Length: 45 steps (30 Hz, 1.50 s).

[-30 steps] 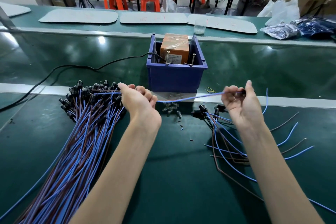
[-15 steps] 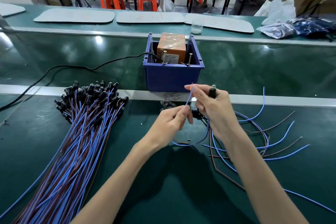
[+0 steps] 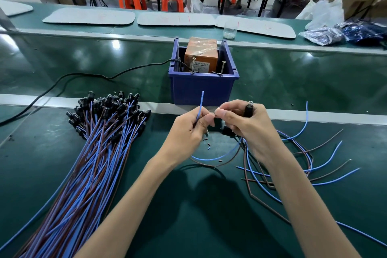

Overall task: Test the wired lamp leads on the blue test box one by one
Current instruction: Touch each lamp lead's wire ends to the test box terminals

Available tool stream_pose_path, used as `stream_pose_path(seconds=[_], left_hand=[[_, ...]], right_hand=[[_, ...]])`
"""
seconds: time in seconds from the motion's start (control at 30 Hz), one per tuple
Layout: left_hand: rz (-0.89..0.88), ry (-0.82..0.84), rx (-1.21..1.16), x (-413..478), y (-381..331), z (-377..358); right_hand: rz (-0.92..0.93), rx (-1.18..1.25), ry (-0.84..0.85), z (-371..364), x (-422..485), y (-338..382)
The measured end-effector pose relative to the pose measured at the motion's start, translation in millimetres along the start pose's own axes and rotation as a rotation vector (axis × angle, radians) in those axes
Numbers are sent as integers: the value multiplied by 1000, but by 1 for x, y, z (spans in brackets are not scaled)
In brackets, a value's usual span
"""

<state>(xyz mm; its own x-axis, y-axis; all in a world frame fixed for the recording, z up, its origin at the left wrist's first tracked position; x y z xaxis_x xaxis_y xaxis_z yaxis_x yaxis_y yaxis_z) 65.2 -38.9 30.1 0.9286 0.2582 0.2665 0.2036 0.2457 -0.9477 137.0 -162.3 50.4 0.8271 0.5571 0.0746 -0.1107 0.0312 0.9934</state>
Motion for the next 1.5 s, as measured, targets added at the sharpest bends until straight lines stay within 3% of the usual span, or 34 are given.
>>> stream_pose_path(seconds=[0.1,0.2,0.53,0.77,0.93,1.17,1.5], left_hand=[[52,72,-35,-3,1,-1],[83,6,-158,-4,1,-3],[40,-112,55,-1,3,3],[50,-42,193,0,7,7],[71,7,49,-1,7,2],[23,-10,55,0,6,4],[94,19,27,-1,7,2]], right_hand=[[32,-35,8,-1,-1,0],[65,-32,-8,-4,-1,1],[165,3,15,-1,0,2],[223,-162,-57,-3,0,0],[222,-294,-47,-7,1,-2],[220,-306,-86,-6,0,-1],[249,-490,-111,-5,-1,-1]])
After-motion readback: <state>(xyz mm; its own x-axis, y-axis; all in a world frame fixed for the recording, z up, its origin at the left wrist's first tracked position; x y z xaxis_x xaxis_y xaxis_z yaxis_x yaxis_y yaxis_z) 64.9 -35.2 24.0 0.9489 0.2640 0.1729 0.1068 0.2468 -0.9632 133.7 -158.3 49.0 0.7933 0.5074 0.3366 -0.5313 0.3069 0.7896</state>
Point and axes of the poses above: each hand's wrist, its own x-axis towards the middle knuckle, its own z-axis out of the back of the hand, y = z × x, the point moved 4 cm from there along x, towards the middle knuckle, and after that the axes turned 6 degrees about -x, right-handed, at the moved point
